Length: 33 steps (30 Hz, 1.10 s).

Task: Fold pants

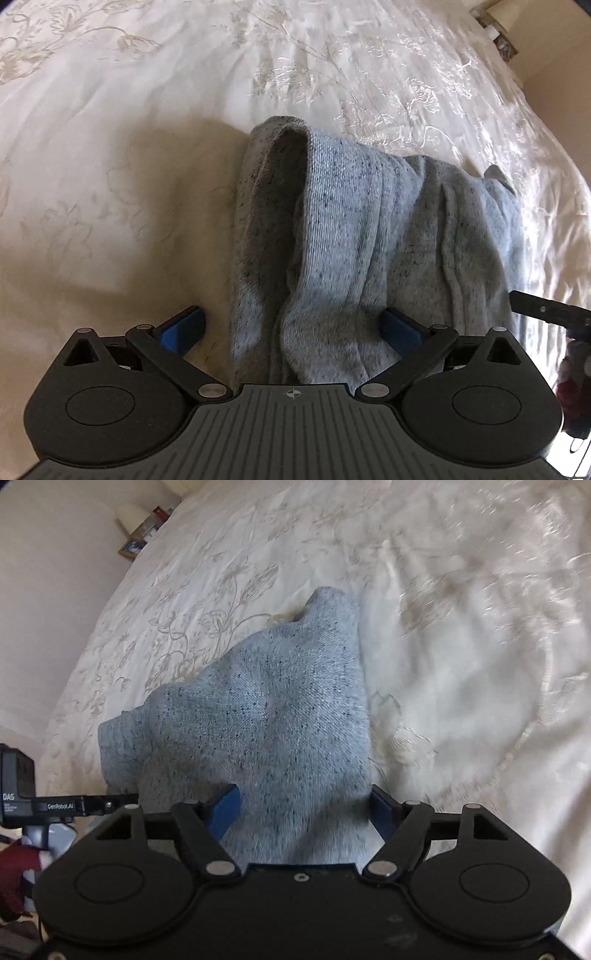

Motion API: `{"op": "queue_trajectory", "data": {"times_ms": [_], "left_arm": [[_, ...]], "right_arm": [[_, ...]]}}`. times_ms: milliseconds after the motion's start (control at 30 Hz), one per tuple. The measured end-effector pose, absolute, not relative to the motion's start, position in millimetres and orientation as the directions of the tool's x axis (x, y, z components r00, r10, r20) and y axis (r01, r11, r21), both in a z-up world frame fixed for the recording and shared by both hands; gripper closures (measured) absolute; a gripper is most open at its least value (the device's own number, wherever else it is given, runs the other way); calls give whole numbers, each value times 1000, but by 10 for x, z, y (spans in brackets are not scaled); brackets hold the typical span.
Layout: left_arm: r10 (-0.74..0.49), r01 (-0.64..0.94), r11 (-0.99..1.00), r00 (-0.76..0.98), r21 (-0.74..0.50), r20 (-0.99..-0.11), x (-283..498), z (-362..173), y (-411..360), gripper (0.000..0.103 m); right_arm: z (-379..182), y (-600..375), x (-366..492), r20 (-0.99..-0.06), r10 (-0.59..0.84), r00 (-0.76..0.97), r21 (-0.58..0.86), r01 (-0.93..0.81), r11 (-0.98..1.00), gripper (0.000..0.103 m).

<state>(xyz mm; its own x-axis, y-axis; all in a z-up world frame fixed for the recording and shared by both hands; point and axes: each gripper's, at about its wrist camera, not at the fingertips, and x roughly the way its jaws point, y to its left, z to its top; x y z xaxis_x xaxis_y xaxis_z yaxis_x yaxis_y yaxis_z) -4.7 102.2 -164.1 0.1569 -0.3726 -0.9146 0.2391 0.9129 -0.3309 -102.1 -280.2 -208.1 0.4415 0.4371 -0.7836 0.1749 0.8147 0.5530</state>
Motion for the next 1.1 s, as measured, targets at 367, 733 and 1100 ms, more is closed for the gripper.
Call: {"op": "queue_trajectory", "data": {"times_ms": [367, 733, 1100], "left_arm": [[-393, 272, 896, 113, -352, -912, 160, -1634, 694, 0], [-374, 216, 920, 226, -328, -900, -76, -1193, 616, 54], [-493, 221, 869, 313, -442, -812, 22, -669, 976, 58]], "right_arm": [[-2281, -2867, -794, -687, 568, 453, 679, 124, 723, 10], [-1720, -2780, -839, -708, 535, 460, 628, 64, 776, 83], [-872, -2133, -536, -680, 531, 506, 589, -56, 807, 84]]}}
